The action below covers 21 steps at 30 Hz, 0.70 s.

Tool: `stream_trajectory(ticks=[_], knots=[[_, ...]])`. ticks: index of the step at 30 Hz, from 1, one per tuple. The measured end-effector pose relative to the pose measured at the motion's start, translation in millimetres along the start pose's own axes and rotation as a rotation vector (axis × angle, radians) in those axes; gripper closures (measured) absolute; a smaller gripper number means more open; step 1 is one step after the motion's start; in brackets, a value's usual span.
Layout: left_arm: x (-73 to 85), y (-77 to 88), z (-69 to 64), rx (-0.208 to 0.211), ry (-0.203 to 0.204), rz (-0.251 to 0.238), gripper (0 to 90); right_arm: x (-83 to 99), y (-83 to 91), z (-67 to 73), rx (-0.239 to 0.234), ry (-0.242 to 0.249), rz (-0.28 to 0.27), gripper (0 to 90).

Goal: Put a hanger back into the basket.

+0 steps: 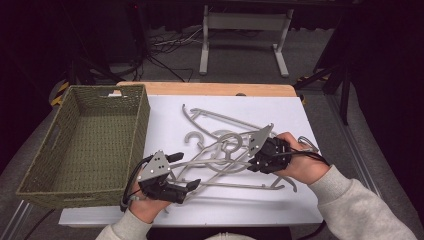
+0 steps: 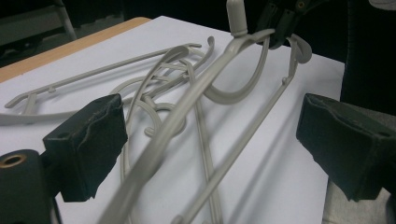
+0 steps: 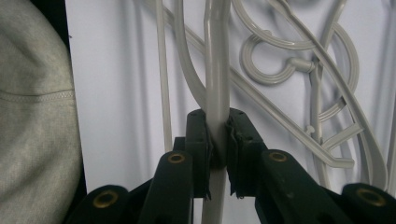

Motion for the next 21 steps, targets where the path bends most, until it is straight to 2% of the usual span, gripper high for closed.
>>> stream_trajectory(ticks=[2, 4, 8, 16, 21], knots=[[-5.4, -2.7, 1.8, 0.009, -0.003, 0.011, 9.3, -0.9, -1.7, 1.6, -0.002, 0.007, 0.013, 80.5], [-9.3, -6.0, 2.1, 0.034, -0.004, 0.031, 9.8, -2.2, -3.4, 2.4, -0.006, 0.016, 0.011, 80.5], [-14.6, -13.8, 2.1, 0.045, -0.024, 0.067, 9.8, -4.2, -5.2, 4.6, -0.014, 0.017, 0.02, 80.5], [-16.4, -24.2, 4.5, 0.079, -0.024, 0.109, 14.2, -7.1, -7.2, 7.6, -0.019, 0.045, 0.013, 80.5], [-15.3, -29.7, 7.4, 0.084, -0.026, 0.145, 17.0, -8.2, -7.1, 10.3, -0.027, 0.057, 0.01, 80.5]])
Point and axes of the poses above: each handheld gripper's, and its own axes: y roughly backward along the jaws, x roughly out of its underside, z roughly to its left, the point moved 4 cm from there along -y, roughly forward along the jaws, and after that the axes turned 3 degrees about x, right-handed, at the moved point
